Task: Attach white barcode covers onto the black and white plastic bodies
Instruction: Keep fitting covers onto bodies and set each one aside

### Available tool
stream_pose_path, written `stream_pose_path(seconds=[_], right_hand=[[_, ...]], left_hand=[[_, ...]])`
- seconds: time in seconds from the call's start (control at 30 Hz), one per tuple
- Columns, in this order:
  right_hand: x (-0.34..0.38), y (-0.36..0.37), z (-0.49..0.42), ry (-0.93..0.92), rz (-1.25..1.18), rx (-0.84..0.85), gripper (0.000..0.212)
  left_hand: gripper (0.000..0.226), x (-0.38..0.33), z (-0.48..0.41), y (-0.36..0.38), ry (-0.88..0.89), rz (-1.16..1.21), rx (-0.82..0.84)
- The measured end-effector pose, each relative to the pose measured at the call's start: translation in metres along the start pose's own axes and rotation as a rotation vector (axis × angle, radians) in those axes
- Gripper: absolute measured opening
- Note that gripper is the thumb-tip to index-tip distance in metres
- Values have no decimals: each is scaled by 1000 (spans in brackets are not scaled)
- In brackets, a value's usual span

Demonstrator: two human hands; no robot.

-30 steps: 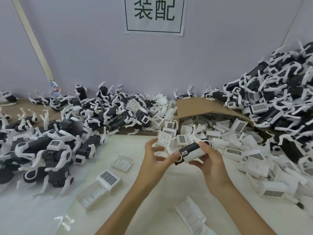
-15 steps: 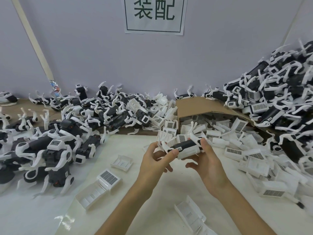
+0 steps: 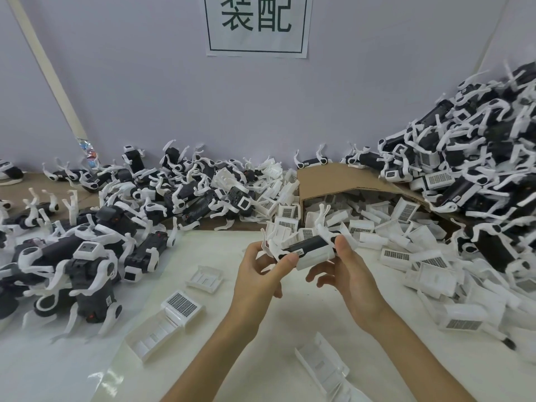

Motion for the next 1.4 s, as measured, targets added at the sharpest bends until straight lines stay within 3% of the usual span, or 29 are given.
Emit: stream_pose_path(seconds=[0.07, 0.2, 0.33, 0.43, 0.5, 0.6, 0.67, 0.77, 0.9, 1.2, 1.4], right_hand=[[-1, 1, 1, 2, 6, 41, 74], [-7, 1, 3, -30, 20, -12, 47], [-8, -1, 1, -45, -6, -111, 54], [-9, -4, -1, -59, -29, -156, 52], [-9, -4, -2, -46, -31, -171, 52], [-13, -5, -3, -1, -13, -212, 68], [-15, -6, -2, 12, 36, -221, 63], [-11, -3, 0, -27, 68, -199, 48], [-5, -1, 2, -57, 174, -83, 46], [-7, 0, -1, 35, 148, 45, 54], [-4, -20, -5, 110, 255, -132, 57]], left_hand=[[61, 0, -1, -2, -16, -26, -14], [59, 3, -2, -3, -105, -16, 37], [67, 1, 4, 2, 6, -38, -23], [69, -7, 6, -1, 253, -229, -82], [60, -13, 6, -2, 385, -484, -29], [59, -9, 7, 5, 440, -792, 120], [58, -4, 10, 11, 436, -857, 159], [40, -2, 11, 13, 426, -733, 181], [23, -4, 10, 9, 377, -610, 208], [19, -6, 9, 7, 323, -391, 126], [23, -7, 5, -2, 316, -397, -2]])
Point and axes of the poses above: each hand's wrist, its own z-axis away from the middle knuckle, its own y-axis out of the palm, x = y × z, the point moved 3 cm from there along -z, towards the middle knuckle, and after that the axes turned 1 degree about y, right-handed, at the moved point
